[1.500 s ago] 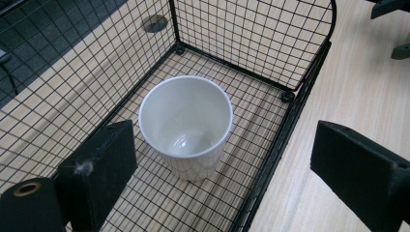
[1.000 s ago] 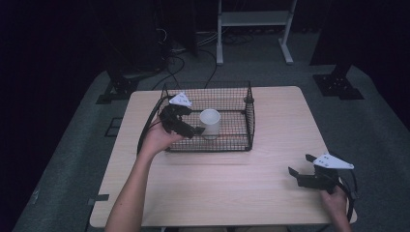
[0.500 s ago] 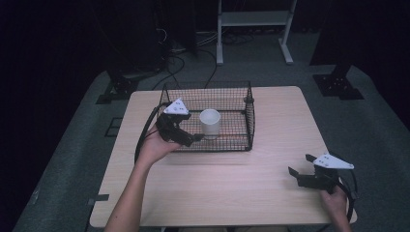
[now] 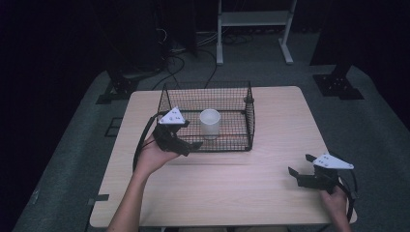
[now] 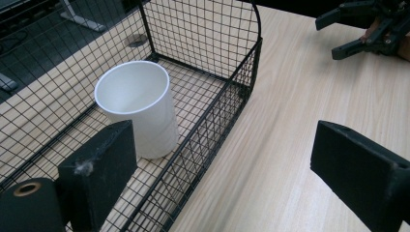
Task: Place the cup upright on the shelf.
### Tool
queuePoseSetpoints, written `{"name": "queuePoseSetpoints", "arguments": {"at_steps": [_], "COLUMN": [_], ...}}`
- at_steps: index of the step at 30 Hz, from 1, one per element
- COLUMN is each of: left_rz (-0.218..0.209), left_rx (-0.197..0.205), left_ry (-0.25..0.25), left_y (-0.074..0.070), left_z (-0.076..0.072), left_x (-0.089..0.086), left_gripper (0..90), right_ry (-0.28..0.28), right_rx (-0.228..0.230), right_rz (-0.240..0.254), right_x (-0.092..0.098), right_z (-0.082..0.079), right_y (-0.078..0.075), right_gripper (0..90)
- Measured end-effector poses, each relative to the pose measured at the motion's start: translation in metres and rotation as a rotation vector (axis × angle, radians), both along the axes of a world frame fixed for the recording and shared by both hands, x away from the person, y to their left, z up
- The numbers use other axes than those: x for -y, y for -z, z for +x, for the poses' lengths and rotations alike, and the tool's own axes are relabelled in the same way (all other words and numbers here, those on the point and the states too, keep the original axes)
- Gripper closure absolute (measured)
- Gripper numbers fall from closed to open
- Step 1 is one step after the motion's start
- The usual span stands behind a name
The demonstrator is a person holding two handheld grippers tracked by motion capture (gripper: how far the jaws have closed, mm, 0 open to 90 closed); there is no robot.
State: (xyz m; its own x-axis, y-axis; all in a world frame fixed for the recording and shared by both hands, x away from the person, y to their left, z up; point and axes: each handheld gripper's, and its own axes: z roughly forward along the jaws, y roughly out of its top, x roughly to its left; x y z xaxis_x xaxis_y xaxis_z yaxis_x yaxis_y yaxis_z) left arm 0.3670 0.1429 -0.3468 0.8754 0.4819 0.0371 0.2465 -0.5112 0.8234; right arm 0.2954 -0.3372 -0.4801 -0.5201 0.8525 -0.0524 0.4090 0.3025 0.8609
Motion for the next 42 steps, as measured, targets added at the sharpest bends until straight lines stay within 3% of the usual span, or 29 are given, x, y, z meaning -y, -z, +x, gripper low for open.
{"name": "queuePoseSetpoints", "arguments": {"at_steps": [19, 32, 37, 42], "left_rz": [0.019, 0.002, -0.027, -0.025], "left_rx": [-0.008, 0.007, 0.002, 0.000], "left_ry": [0.018, 0.027, 0.012, -0.004], "left_y": [0.013, 0.017, 0.022, 0.028], "left_z": [-0.028, -0.047, -0.050, -0.056], "left_x": [-0.007, -0.012, -0.017, -0.021], "left_gripper": [8.5, 8.5, 8.5, 8.4], "right_ry": [0.000, 0.004, 0.003, 0.004], "right_rx": [-0.002, -0.005, -0.004, -0.004], "right_rz": [-0.002, -0.005, -0.006, -0.006], "right_x": [0.000, -0.001, -0.001, -0.001], "right_z": [0.000, 0.000, 0.000, 0.000], "right_y": [0.000, 0.000, 0.000, 0.000], "right_gripper": [13.1, 13.1, 13.1, 13.1]}}
